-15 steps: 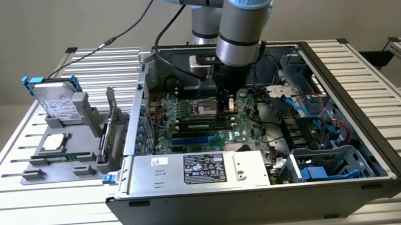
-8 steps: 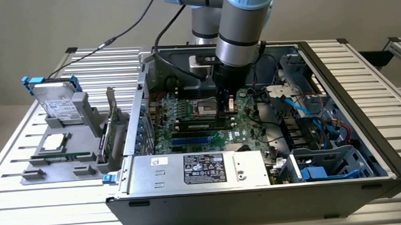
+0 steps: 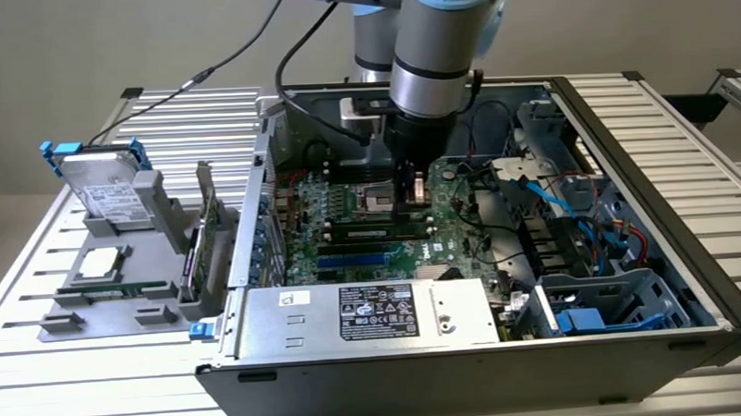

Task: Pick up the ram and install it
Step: 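Press down the ram until it locks into place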

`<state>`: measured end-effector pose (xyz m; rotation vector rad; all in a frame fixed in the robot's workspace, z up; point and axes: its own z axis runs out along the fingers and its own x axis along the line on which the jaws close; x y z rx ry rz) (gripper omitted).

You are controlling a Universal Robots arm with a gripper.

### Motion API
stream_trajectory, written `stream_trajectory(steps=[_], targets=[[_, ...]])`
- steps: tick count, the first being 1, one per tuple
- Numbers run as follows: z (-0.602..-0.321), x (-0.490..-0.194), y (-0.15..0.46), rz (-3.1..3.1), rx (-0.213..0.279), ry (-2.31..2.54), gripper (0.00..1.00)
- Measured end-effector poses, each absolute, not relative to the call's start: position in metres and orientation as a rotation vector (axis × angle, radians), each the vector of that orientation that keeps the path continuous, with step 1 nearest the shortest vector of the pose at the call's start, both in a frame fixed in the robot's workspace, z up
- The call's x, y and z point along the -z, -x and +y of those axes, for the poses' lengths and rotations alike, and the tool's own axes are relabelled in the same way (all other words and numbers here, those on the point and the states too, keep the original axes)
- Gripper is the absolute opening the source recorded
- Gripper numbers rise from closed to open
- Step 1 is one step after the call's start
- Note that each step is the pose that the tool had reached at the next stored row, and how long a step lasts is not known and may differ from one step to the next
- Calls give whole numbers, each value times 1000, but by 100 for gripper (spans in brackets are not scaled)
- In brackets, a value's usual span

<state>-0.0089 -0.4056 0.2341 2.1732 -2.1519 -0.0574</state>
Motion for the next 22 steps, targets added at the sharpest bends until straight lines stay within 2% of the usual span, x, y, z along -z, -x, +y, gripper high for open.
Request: stream_trajectory(steps=[22], targets=[[-406, -232, 51, -2152, 57, -2173, 10]])
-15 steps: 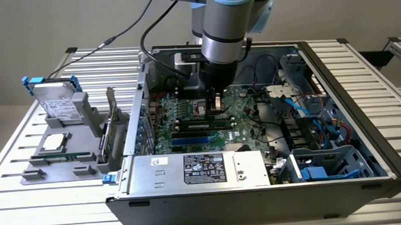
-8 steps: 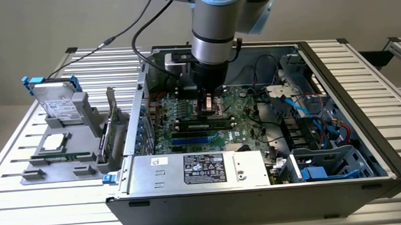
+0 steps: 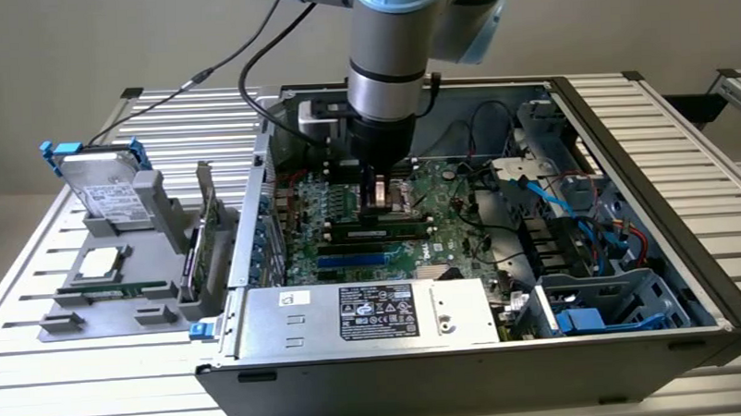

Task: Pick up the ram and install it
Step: 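Press down the ram until it locks into place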

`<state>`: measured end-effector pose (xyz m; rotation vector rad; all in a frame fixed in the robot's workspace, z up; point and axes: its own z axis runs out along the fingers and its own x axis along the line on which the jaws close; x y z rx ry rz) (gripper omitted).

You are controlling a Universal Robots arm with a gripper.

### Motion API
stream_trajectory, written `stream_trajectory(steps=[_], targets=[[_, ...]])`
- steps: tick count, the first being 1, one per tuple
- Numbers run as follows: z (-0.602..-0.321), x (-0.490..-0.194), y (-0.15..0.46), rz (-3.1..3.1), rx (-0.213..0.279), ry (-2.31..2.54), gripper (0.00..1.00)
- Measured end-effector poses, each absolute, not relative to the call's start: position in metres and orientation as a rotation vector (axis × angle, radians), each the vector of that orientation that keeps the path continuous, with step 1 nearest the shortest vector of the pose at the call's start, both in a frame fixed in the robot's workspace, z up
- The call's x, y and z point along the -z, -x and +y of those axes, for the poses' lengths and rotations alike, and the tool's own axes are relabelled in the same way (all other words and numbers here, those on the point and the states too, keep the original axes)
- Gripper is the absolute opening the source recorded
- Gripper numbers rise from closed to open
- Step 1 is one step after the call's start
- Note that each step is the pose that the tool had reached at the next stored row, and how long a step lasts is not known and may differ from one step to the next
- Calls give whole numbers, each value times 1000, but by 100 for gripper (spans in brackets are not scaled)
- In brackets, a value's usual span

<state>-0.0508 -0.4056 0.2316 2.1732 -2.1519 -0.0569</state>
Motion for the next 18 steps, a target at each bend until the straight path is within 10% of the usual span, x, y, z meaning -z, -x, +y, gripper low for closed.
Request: stream_trajectory(steps=[18], targets=[[-402, -226, 53, -2150, 54, -2171, 10]])
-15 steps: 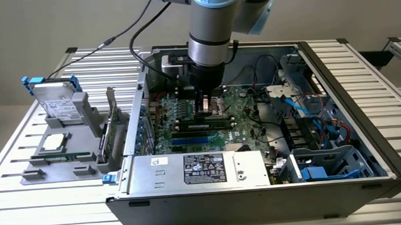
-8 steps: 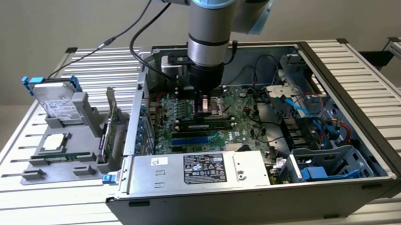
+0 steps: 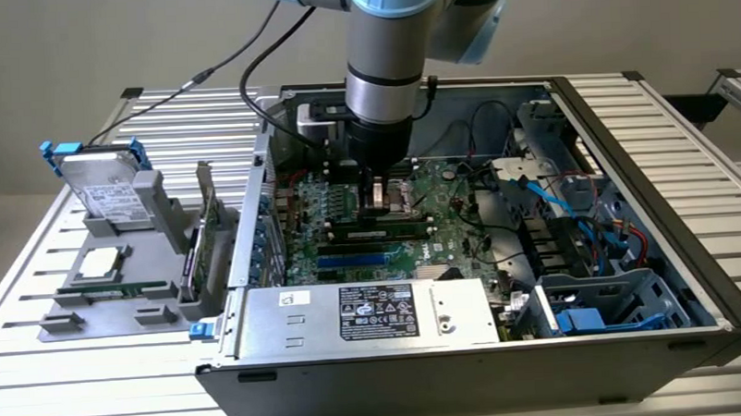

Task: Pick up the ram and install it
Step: 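Press down the ram until it locks into place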

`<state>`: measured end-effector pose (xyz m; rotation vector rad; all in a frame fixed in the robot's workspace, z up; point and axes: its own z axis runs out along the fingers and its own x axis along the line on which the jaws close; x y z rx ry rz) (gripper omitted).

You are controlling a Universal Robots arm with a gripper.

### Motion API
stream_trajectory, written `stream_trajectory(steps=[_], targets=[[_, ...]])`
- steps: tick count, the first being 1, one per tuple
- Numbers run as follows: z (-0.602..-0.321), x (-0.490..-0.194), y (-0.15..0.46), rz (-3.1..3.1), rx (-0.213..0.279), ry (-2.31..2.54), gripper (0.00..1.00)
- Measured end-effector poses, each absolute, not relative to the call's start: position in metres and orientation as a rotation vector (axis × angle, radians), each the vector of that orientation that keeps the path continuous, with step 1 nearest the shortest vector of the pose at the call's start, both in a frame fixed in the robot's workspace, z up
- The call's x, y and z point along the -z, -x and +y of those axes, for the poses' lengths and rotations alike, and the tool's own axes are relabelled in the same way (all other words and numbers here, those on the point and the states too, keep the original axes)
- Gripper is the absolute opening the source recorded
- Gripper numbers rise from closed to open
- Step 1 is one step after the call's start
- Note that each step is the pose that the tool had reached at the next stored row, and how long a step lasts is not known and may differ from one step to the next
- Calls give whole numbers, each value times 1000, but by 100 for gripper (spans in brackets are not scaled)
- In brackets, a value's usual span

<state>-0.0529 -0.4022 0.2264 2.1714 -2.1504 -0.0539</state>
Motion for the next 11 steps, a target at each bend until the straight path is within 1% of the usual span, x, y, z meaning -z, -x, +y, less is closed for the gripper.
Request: stream_trajectory(steps=[3, 11], targets=[[-402, -234, 53, -2149, 57, -2170, 10], [-402, -236, 38, -2148, 57, -2169, 10]])
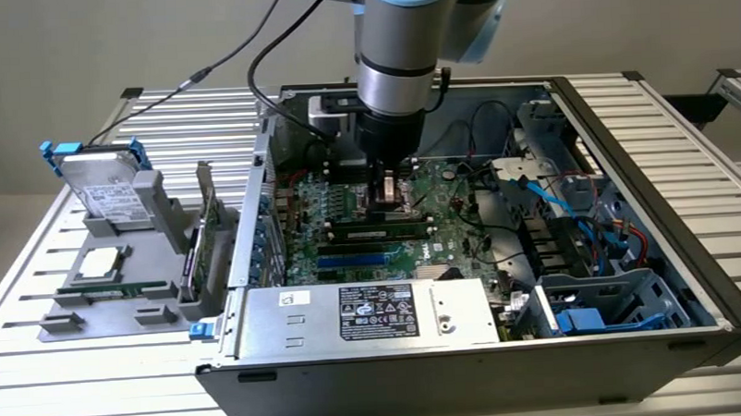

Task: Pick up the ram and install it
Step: 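Press down the ram until it locks into place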

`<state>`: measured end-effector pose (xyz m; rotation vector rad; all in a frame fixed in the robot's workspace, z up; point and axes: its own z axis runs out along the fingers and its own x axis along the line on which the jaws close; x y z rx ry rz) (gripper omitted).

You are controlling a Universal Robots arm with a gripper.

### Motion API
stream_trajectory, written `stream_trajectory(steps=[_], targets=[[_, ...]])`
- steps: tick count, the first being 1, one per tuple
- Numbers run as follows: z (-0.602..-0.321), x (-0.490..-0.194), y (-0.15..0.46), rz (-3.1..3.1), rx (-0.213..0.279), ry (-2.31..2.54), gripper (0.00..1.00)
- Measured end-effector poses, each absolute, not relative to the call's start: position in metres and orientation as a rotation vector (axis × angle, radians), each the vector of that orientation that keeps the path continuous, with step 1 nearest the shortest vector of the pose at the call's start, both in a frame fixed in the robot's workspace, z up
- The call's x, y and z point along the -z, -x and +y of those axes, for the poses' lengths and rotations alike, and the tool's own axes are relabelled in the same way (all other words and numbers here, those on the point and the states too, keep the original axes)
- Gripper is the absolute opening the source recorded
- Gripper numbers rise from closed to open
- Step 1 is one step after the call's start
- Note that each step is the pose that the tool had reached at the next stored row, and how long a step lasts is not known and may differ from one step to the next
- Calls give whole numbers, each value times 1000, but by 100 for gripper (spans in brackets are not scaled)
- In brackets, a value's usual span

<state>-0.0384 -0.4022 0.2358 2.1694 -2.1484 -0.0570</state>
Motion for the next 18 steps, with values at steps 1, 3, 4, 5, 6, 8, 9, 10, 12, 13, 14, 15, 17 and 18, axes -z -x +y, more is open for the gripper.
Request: stream_trajectory(steps=[1, 3, 4, 5, 6, 8, 9, 10, 12, 13, 14, 15, 17, 18], targets=[[-402, -236, 36, -2148, 57, -2169, 10], [-402, -236, 30, -2148, 57, -2169, 10], [-402, -236, 28, -2148, 57, -2169, 10], [-402, -236, 26, -2148, 57, -2169, 10], [-402, -236, 24, -2148, 57, -2169, 10], [-402, -236, 20, -2148, 57, -2169, 10], [-402, -236, 19, -2148, 57, -2169, 10], [-402, -236, 19, -2148, 57, -2169, 10], [-402, -236, 19, -2148, 57, -2169, 10], [-402, -236, 19, -2148, 57, -2169, 10], [-402, -236, 19, -2148, 57, -2169, 10], [-402, -236, 19, -2148, 57, -2169, 10], [-402, -236, 19, -2148, 57, -2169, 10], [-402, -236, 19, -2148, 57, -2169, 10]])
